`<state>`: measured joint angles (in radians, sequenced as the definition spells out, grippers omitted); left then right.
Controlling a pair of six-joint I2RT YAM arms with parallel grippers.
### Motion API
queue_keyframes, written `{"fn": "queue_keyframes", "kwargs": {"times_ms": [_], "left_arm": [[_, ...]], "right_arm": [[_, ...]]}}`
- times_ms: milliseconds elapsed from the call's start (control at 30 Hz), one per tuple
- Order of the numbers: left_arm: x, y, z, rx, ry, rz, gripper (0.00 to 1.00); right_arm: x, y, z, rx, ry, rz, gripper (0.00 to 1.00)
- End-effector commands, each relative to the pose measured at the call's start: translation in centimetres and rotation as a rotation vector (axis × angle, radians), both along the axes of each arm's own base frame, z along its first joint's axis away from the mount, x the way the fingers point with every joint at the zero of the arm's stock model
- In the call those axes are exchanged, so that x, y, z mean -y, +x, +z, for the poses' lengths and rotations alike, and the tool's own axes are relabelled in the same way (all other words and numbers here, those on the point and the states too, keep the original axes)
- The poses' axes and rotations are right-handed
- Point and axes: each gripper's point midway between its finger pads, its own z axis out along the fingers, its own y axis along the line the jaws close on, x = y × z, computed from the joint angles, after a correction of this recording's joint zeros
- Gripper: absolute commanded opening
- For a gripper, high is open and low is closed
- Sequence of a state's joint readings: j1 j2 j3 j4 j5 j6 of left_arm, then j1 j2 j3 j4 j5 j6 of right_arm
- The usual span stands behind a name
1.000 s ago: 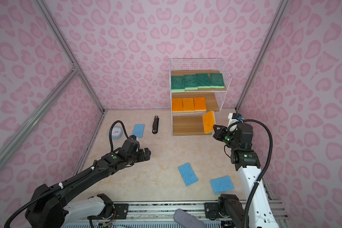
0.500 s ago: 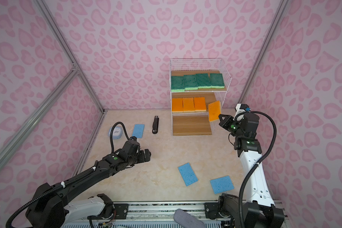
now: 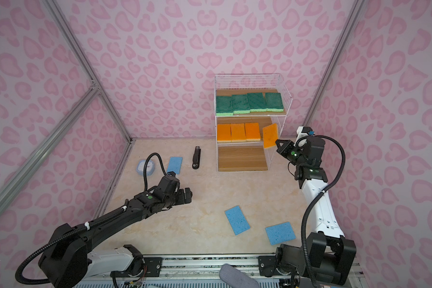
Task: Place and organize the cleaning sponges onto the shelf
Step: 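Lower the orange sponge onto the middle shelf at the end of the row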
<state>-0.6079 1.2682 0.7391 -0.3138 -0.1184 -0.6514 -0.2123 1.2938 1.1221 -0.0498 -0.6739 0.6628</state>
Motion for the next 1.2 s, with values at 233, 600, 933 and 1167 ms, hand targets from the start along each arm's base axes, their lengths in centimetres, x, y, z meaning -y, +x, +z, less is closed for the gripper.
{"fn": "queue_keyframes", "kwargs": {"times_ms": [233,600,933,1167], "left_arm": [[0.5,0.8,1.0,0.029,-0.011,-0.014,0.99],[0.3,0.9,1.5,0.033,-0.015,-0.01,0.99],[0.1,0.7,1.7,0.036,-0.014,-0.006,1.0],[-0.2,0.7,1.7,0.038,-0.009,-0.001,1.0]], "right_arm": [[0.0,2.3,-0.2,0.006,0.037,0.037,0.06],[0.4,3.9,0.1,0.008,0.069,0.028,0.06],[0.7,5.1,-1.0,-0.014,0.075,0.015,0.08],[0.8,5.5,-0.3,-0.001,0.076,0.015,0.1]]}}
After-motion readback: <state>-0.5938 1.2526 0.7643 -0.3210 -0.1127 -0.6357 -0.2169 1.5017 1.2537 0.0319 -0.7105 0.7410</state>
